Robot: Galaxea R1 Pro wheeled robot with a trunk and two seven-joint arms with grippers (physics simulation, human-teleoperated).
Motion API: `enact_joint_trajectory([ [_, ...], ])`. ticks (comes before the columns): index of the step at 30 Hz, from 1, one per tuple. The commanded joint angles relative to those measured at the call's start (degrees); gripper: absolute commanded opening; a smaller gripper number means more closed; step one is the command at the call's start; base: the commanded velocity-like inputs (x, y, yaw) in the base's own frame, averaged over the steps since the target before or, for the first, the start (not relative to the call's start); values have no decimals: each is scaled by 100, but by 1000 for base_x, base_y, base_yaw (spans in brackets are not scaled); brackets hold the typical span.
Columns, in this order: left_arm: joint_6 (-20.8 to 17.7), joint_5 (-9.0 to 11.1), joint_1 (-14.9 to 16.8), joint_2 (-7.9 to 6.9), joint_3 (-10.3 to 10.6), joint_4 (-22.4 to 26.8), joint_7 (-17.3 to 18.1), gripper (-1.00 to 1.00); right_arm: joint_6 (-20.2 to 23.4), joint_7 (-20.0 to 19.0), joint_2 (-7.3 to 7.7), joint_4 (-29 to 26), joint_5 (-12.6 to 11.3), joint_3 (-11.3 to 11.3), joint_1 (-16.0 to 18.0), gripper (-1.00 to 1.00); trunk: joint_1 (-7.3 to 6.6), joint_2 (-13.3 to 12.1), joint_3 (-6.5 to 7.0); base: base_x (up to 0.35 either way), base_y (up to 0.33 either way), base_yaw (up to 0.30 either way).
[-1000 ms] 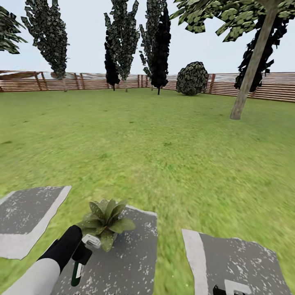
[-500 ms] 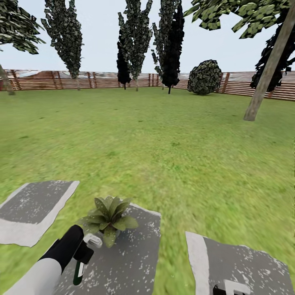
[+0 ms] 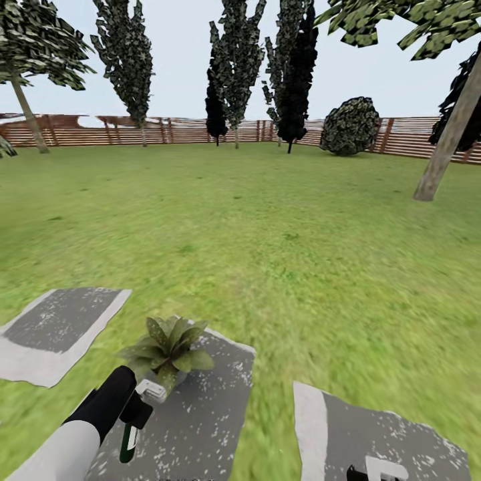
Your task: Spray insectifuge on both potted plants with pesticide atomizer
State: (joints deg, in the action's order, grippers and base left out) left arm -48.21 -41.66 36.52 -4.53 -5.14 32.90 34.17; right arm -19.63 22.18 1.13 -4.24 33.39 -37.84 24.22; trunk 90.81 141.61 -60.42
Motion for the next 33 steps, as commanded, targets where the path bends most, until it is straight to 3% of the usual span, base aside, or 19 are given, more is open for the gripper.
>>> enact_joint_trajectory([
  [1,-13,-61,4,5,-31,9,55,-100,-23,14,1,11,58,-48,4,100,-1,2,-5,0,-272,275],
  [8,-13,-54,4,12,-44,18,55,-100,-23,14,1,11,59,-47,4,100,-1,2,-5,61,-272,276],
  [12,-50,-18,16,133,-6,33,96,-100,-22,14,1,11,59,-48,4,100,-1,2,-5,149,-266,276],
  [13,-527,-18,91,166,48,39,113,-100,-23,8,1,11,59,-46,4,100,-1,2,-5,21,-174,276],
  [14,-704,-18,106,159,52,40,115,-100,-22,7,1,11,61,-47,4,100,-1,2,-5,45,-194,276],
  [19,-936,-19,215,168,57,41,191,-100,-23,6,1,11,59,-48,4,100,-1,2,-5,88,-158,276],
  [23,-961,-77,759,102,127,3,618,-100,-23,6,2,11,57,-48,4,100,-1,2,-5,13,-20,276],
  [27,-977,-200,1321,152,341,-208,720,-100,-23,6,13,2,59,-46,4,100,-1,2,-5,1,-1,112],
  [29,-980,-222,1749,199,475,-732,848,-100,-23,6,36,-5,62,-38,4,100,-1,2,-5,0,0,14],
  [30,-975,-227,1969,176,618,-1115,1136,-100,-17,6,62,-7,65,-32,4,100,-1,2,-5,0,0,3],
  [32,-965,-235,2014,130,782,-1232,1345,-100,-15,6,68,-7,68,-26,4,100,-1,2,-5,0,0,1],
  [33,-960,-241,1991,129,960,-1262,1414,-100,-15,6,70,-7,65,-23,3,100,-1,2,-5,0,0,0],
])
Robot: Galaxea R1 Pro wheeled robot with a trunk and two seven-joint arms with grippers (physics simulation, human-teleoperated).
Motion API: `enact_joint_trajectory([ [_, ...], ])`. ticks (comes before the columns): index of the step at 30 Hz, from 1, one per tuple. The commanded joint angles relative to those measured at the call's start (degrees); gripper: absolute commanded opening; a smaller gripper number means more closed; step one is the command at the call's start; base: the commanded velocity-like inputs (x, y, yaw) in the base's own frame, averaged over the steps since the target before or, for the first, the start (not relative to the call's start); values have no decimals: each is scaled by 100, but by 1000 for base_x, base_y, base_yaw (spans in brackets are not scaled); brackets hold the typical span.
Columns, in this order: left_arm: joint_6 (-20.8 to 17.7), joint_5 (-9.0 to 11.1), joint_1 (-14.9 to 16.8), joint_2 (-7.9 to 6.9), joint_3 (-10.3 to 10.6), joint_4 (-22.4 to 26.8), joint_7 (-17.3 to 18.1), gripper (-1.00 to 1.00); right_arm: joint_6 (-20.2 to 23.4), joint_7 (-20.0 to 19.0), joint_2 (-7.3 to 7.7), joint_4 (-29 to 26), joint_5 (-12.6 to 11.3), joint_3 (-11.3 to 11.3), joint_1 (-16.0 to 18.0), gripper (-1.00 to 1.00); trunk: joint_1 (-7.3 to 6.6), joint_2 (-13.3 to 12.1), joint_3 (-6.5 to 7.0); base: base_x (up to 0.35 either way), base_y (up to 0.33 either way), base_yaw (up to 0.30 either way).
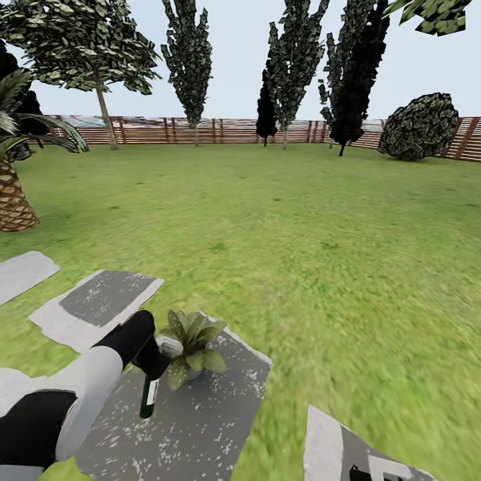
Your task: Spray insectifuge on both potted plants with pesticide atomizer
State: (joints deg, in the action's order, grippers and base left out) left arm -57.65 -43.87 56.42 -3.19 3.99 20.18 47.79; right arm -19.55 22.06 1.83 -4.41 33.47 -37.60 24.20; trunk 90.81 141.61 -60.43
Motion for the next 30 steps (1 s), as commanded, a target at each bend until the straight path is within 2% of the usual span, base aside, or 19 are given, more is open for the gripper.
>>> enact_joint_trajectory([
  [1,-22,-21,-12,-6,158,-3,78,-100,-23,18,-2,11,55,-47,6,100,-1,2,-5,0,0,0],
  [4,-29,-21,-30,5,286,-20,103,-100,-23,18,-8,16,55,-46,6,100,-1,2,-5,0,-123,0],
  [10,-36,-24,-34,36,313,-6,108,-100,-23,18,-24,19,54,-42,6,100,-1,2,-5,0,-256,45],
  [18,-36,-25,-34,-24,296,26,108,-100,-23,18,-24,19,54,-44,6,100,-1,2,-5,9,-270,264],
  [30,-36,-31,-34,4,307,29,108,-100,-23,18,-32,19,54,-37,6,100,-1,2,-5,107,-250,276],
])
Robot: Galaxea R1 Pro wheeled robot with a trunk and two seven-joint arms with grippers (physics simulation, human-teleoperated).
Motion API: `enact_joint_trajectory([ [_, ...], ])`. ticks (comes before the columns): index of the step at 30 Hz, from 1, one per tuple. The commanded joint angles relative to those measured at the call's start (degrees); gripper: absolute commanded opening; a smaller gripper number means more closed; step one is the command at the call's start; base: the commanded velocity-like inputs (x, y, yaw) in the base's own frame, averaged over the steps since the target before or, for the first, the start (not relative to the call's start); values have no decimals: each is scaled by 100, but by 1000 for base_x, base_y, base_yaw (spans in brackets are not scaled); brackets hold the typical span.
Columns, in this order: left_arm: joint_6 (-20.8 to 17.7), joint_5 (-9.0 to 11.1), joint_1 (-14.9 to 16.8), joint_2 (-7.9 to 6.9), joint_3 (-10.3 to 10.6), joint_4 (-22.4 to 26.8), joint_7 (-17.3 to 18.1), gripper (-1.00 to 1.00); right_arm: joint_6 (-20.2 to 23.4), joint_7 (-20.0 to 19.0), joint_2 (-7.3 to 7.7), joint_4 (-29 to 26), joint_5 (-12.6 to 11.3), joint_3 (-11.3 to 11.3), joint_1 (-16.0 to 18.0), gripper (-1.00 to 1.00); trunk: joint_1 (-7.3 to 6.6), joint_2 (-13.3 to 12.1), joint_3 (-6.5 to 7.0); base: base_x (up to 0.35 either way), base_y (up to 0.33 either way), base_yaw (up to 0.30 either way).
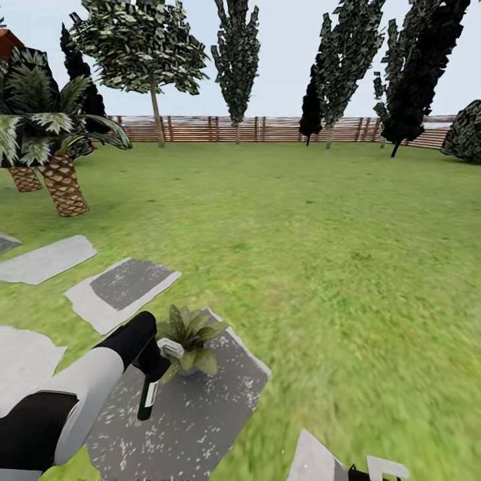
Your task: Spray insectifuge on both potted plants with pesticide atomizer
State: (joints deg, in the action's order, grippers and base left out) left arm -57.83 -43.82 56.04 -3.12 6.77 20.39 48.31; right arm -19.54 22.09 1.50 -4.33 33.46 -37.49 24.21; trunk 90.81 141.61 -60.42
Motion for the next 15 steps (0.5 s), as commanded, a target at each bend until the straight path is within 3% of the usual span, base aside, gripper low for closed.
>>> enact_joint_trajectory([
  [1,-18,-37,3,-6,27,8,55,-100,-23,15,0,11,55,-49,4,100,-1,2,-5,4,-268,276],
  [11,-18,-38,-27,-70,9,-40,48,-100,-23,15,-1,16,55,-48,4,100,-1,2,-5,0,-269,273],
  [15,-12,-46,-31,-75,14,-44,36,-100,-23,15,-1,12,55,-47,4,100,-1,2,-5,65,-273,69],
])
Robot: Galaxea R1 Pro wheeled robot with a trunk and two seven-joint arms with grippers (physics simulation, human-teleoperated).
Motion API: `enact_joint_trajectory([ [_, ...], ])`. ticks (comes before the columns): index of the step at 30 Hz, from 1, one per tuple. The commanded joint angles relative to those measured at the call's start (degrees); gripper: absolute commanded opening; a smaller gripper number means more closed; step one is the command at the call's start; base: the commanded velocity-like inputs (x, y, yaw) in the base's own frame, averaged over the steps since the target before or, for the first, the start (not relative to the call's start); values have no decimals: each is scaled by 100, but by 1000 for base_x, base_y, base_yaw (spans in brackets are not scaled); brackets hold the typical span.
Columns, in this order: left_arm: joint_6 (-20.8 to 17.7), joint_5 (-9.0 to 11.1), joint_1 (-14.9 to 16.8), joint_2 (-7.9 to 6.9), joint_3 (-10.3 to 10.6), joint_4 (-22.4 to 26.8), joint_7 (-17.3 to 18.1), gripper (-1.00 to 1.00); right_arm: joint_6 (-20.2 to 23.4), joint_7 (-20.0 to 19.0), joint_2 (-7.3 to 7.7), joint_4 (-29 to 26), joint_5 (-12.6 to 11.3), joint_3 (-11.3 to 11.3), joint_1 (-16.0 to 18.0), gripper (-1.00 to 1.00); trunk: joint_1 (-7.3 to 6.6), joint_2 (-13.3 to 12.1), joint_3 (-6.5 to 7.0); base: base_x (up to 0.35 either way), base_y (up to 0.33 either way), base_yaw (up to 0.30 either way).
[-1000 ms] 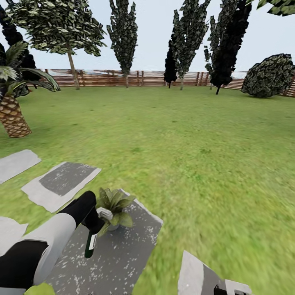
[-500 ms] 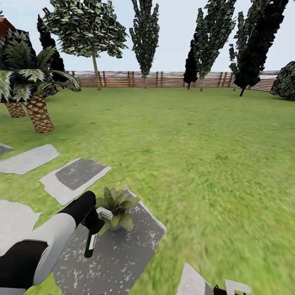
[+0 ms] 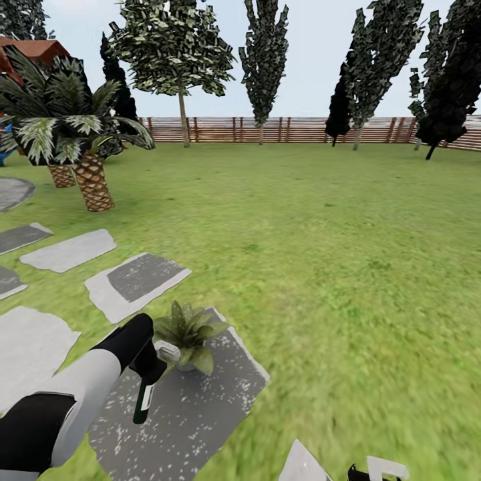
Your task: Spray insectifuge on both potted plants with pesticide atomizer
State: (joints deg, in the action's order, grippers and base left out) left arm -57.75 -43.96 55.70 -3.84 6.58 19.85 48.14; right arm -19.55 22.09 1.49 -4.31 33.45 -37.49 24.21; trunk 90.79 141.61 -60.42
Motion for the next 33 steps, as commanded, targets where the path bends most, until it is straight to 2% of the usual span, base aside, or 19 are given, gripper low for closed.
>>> enact_joint_trajectory([
  [1,-19,-33,2,-3,35,9,50,-100,-23,15,1,12,56,-51,5,100,0,2,-5,135,-273,9],
  [9,-17,-33,2,-3,28,10,46,-100,-23,15,1,14,56,-48,5,100,0,2,-5,132,-273,45],
  [20,-17,-33,-1,-5,27,5,38,-100,-23,15,-3,16,56,-48,5,100,0,2,-5,51,-273,269],
  [23,-6,-35,-179,-18,4,10,31,-100,-23,15,-6,18,56,-48,5,100,0,2,-5,1,-273,276],
  [25,2,-32,-351,-105,-13,22,32,-100,-23,15,-8,18,56,-48,4,100,0,2,-5,0,-273,276],
  [28,8,12,-481,-366,-40,33,50,-100,-23,15,-8,18,56,-48,5,100,0,2,-5,0,-273,276],
  [29,9,28,-490,-408,-44,26,53,-100,-23,15,-8,18,56,-48,5,100,0,2,-5,0,-273,276],
  [33,9,143,-498,-427,-48,60,55,-100,-23,15,-8,18,56,-48,4,100,0,2,-5,50,-269,276],
])
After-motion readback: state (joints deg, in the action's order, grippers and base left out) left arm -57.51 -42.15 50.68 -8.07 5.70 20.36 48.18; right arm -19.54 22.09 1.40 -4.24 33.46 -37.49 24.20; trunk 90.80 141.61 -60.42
